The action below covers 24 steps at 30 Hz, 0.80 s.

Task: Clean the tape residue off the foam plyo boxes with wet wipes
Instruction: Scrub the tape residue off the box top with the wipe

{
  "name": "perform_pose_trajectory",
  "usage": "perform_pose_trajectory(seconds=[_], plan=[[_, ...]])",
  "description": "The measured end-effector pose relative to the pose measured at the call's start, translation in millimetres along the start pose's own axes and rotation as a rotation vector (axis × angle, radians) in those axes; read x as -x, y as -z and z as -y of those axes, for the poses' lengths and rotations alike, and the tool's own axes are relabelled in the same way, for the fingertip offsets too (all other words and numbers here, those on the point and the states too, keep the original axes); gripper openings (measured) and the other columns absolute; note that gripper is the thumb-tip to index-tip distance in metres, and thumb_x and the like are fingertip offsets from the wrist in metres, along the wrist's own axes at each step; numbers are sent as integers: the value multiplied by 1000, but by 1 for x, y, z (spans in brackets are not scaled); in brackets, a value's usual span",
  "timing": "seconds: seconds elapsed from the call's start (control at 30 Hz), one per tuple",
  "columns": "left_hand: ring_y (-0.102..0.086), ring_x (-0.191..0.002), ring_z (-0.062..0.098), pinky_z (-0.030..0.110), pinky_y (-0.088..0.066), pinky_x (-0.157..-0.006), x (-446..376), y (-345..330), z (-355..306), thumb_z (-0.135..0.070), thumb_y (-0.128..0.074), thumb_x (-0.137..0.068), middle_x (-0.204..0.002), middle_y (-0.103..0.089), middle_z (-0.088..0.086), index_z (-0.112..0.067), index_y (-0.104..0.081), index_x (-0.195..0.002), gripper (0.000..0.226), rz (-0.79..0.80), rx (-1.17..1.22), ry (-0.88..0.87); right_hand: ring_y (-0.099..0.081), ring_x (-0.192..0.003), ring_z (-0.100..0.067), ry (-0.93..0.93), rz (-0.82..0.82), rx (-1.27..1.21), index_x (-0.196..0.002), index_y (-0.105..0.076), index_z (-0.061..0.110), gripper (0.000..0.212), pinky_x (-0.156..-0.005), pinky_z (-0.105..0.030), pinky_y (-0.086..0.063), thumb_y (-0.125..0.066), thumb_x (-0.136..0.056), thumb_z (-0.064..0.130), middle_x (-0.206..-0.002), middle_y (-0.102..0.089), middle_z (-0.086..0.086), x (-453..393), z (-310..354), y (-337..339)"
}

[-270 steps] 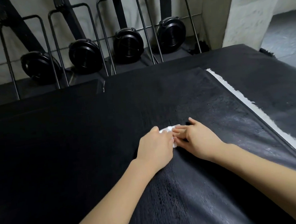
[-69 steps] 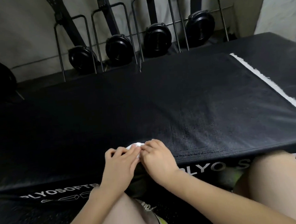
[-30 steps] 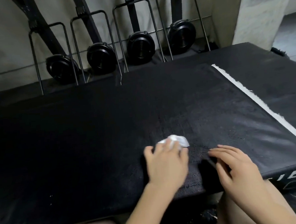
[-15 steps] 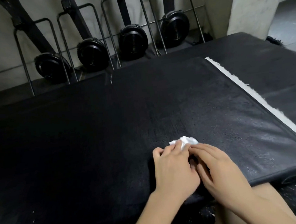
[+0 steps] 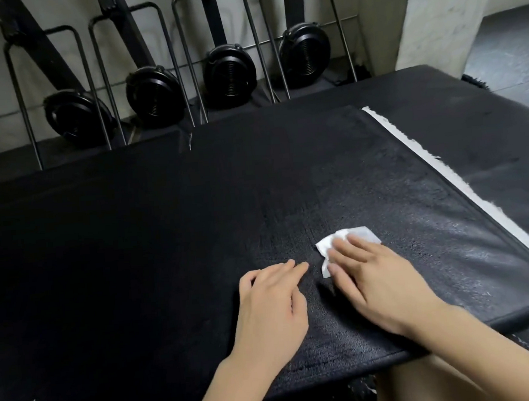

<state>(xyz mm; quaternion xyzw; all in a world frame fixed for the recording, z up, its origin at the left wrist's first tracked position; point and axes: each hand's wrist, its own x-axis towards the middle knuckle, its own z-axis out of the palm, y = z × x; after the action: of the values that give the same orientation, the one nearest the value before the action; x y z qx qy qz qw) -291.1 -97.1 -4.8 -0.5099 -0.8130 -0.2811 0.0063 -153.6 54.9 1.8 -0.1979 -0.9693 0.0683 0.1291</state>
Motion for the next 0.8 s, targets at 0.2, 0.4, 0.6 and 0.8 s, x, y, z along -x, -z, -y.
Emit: perform_pose_trajectory(seconds=[0.2,0.4,0.6,0.8], plan=[[-56,-117,2,26,-29,-101,-14,-13,-2,-17,-35,-83,-122,-69,-9,-30,-71,-117,51,-3,-21,-55,-56,-130,-27,331,61,-58,-131,-66,8,46,-113,-34,-39,-47,-100,37,-136,-64,-7,29,25,-4],[-53,-113,1,29,-28,-102,-26,-13,9,-13,-51,-77,-117,-70,-15,-30,-74,-112,44,64,-129,-124,-63,-121,-26,45,-56,68,-118,-74,11,44,-119,-17,-18,-41,-99,32,-127,-70,-7,-3,-42,4],[-57,-118,8,31,-30,-101,-29,-14,-3,-17,-45,-84,-122,-69,-10,-31,-70,-118,45,103,-70,-164,-60,-121,-27,228,75,-4,-119,-71,7,42,-114,-31,-34,-44,-101,34,-125,-68,-8,22,-14,11],[-51,-113,2,33,-34,-99,-36,-23,-23,-14,-43,-85,-130,-62,-16,-31,-66,-124,49,175,45,-286,-57,-130,-25,162,4,59,-131,-67,11,46,-115,-32,-35,-48,-98,37,-138,-64,-5,25,-41,-2]])
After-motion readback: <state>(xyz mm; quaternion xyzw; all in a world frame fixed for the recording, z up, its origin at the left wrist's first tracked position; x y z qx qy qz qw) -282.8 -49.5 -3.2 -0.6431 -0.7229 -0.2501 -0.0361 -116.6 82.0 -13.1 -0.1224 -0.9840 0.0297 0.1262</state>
